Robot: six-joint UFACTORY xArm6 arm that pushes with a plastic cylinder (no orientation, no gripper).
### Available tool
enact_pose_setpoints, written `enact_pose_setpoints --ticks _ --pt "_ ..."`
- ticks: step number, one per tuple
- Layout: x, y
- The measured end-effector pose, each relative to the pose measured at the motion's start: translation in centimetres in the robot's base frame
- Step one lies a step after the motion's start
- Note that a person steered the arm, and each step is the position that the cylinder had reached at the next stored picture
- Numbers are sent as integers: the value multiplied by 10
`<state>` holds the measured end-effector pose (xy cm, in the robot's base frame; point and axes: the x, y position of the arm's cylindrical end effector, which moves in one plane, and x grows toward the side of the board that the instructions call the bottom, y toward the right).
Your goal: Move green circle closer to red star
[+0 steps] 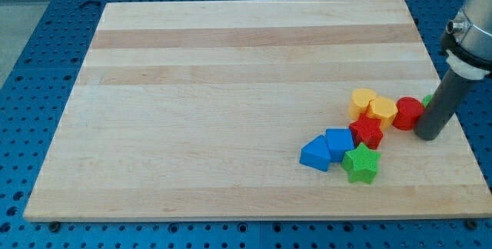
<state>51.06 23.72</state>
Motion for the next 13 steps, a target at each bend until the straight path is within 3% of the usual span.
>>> enact_pose_setpoints --ticks 3,5,7,8,9,11,13 --pt "-27 27" --pt "17 37" --pt "-40 107" --pt "-93 108" --pt "-104 97" --pt "-89 67" --pt "-35 44"
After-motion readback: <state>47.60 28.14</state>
